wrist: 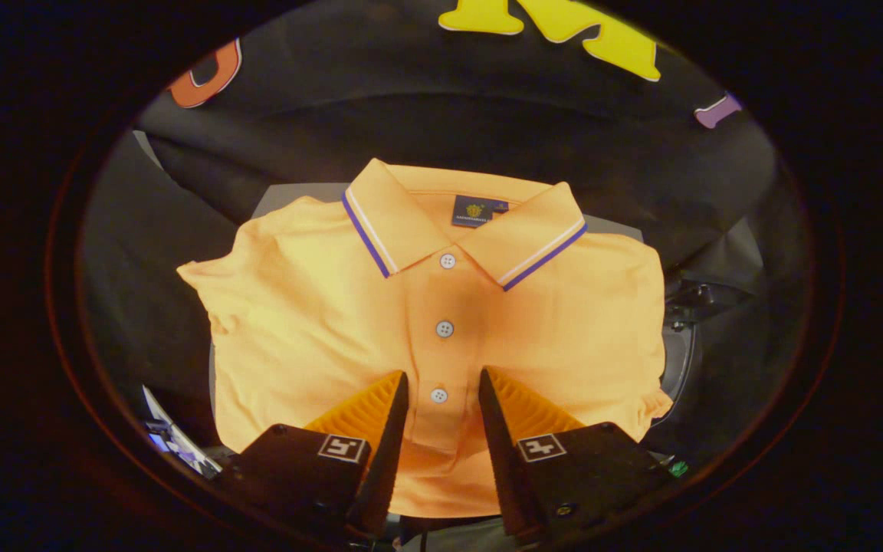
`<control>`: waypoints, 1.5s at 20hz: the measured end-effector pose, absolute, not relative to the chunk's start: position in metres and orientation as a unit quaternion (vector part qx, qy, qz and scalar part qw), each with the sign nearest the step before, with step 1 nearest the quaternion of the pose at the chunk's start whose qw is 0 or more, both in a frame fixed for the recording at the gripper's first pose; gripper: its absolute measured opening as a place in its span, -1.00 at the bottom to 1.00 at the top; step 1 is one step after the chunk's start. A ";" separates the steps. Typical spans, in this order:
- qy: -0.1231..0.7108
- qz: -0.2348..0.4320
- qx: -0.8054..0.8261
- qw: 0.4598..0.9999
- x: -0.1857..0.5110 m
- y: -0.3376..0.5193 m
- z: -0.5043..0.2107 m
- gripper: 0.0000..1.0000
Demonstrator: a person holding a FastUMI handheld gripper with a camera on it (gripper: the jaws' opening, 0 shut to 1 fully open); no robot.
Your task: Put the clothes into the washing machine and then close the washing machine lid.
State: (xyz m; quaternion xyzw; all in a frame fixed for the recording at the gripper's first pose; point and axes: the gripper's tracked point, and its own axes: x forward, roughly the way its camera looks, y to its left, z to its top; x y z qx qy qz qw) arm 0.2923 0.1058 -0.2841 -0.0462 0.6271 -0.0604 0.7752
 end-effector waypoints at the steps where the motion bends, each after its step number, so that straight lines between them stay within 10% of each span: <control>1: 0.627 -0.062 -0.044 0.776 0.292 0.103 -0.283 0.05; 5: 0.636 -0.002 -0.059 0.770 0.290 0.093 -0.280 -0.59; 30: 0.548 0.011 0.071 0.834 0.277 0.062 -0.193 -0.77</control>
